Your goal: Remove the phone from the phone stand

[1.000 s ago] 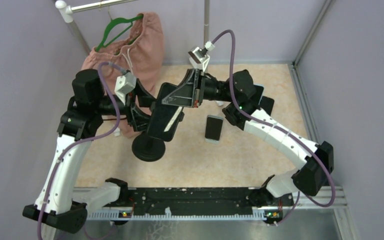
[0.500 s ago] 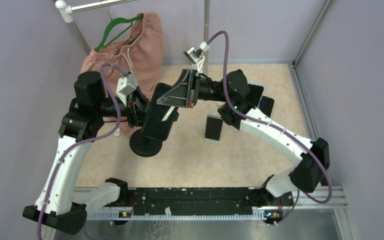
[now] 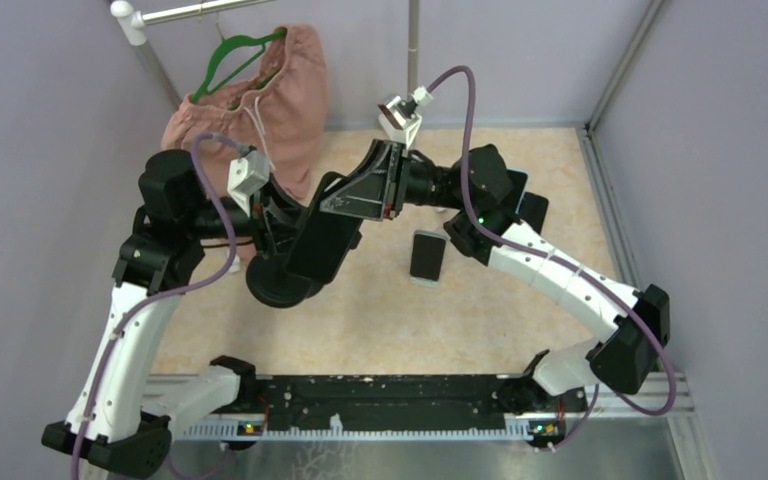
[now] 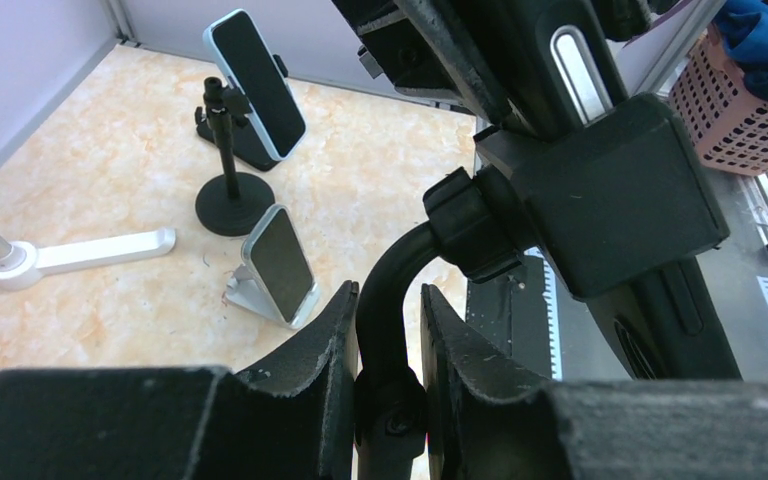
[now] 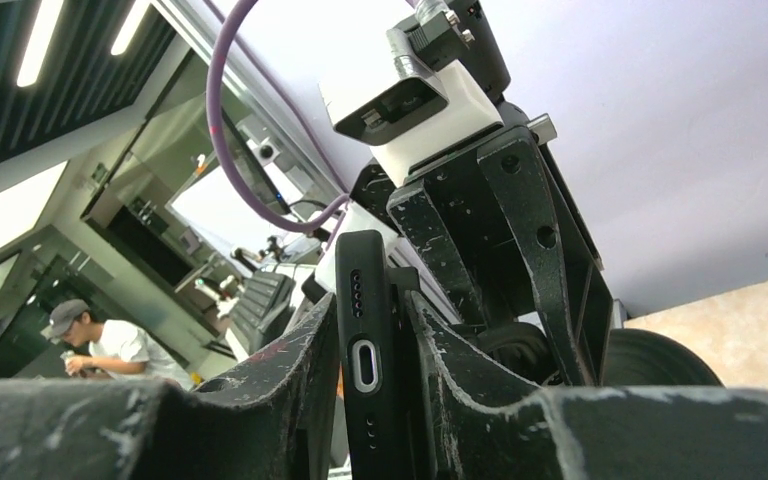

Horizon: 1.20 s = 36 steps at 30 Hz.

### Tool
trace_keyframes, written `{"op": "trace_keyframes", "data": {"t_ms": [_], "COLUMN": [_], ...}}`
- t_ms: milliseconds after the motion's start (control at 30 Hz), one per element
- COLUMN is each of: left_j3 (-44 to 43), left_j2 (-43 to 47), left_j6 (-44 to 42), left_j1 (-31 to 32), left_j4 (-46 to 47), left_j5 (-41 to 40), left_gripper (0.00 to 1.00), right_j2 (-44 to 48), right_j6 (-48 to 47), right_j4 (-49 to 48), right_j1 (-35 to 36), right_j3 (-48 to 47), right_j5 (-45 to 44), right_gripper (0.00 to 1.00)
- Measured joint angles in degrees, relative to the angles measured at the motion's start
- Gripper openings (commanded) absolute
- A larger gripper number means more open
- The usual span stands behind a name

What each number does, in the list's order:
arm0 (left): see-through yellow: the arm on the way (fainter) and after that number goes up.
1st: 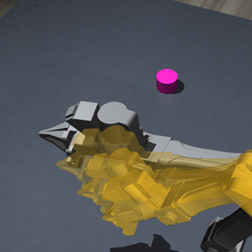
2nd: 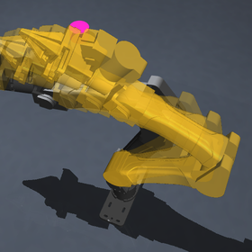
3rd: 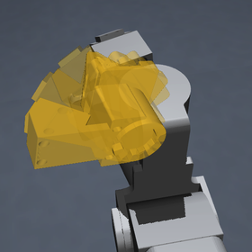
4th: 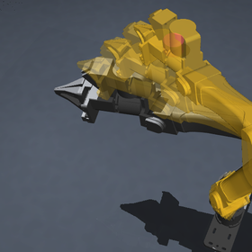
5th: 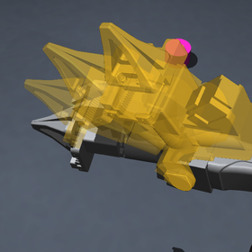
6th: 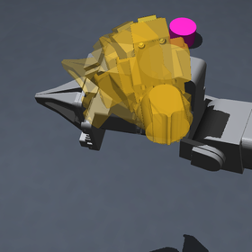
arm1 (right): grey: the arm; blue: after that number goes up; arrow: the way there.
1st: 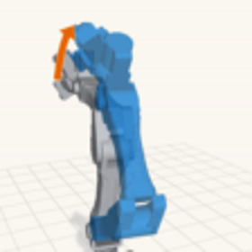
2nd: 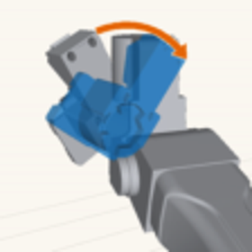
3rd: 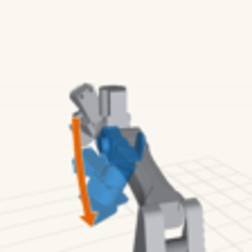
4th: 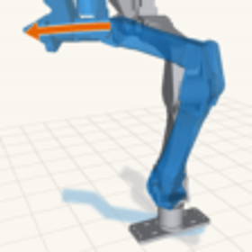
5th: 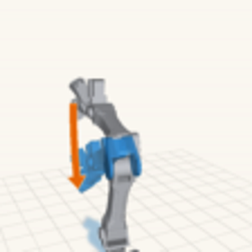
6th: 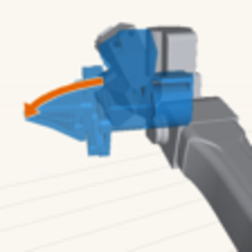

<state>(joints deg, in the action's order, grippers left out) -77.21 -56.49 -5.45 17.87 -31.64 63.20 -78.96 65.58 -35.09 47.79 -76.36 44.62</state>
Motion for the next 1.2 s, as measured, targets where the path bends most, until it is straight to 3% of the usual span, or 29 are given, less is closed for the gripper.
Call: {"op": "trace_keyframes", "data": {"t_ms": [133,433,567,600,700,767,1200], "left_j3": [0.0,0.0,0.0,0.0,0.1,0.1,0.1], "left_j2": [0.0,-0.1,-0.3,-0.3,-0.3,-0.3,0.0], "left_j6": [0.2,0.6,2.1,2.6,4.6,5.5,5.3], "left_j1": [0.0,0.0,0.0,0.0,0.0,0.1,0.8], "left_j4": [0.0,-0.2,0.3,0.6,1.7,3.0,3.0], "left_j5": [-0.2,-0.4,-0.4,-0.4,-0.4,0.0,-6.9], "left_gripper": [0.00,0.00,0.00,0.00,0.00,0.00,0.00], "right_j2": [0.0,0.0,0.0,0.0,0.0,0.0,1.9], "right_j6": [0.3,2.7,2.9,2.9,2.1,1.5,-4.6], "right_j4": [-0.3,-4.6,-5.9,-6.1,-6.0,-5.5,3.2], "right_j1": [0.0,0.0,0.0,0.0,0.0,0.1,0.1], "right_j3": [0.4,2.1,2.4,2.5,2.5,2.8,1.6], "right_j5": [0.1,1.7,2.0,1.9,1.2,0.4,-3.9], "right_gripper": [0.24,0.44,0.45,0.42,0.11,0.00,0.00]}}
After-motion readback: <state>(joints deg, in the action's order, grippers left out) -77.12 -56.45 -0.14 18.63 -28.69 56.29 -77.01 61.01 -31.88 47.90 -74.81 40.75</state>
